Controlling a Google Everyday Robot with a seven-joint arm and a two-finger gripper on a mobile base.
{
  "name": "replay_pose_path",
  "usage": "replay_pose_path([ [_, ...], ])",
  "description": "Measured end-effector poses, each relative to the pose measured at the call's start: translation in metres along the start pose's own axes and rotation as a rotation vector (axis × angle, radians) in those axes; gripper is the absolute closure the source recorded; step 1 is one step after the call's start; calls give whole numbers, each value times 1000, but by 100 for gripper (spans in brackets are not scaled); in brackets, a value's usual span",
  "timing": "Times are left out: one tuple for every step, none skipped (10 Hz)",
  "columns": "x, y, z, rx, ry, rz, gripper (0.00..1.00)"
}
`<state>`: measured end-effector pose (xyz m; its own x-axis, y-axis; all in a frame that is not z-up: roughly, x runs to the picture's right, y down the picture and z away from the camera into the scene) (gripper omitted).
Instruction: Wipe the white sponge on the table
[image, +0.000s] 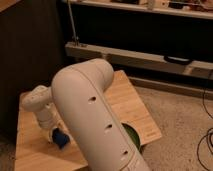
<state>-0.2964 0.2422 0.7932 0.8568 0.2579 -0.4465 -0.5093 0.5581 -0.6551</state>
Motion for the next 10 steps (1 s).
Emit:
replay_pose_path([
  [-6,5,-2,2,5,-23,70],
  [-19,10,-6,7,12,-53,79],
  [-32,13,-10,8,16,-75,81],
  [-46,15,-13,5,21,-94,81],
  [-65,12,-16,-5,30,-111,81],
  [-81,6,-19,-11,36,-118,81],
  [-91,-7,-22,-14,40,-109,81],
  [-94,-18,-24,-18,38,-94,81],
  [-92,-27,-28,-25,32,-76,81],
  [-85,-35,-31,-26,26,-61,81],
])
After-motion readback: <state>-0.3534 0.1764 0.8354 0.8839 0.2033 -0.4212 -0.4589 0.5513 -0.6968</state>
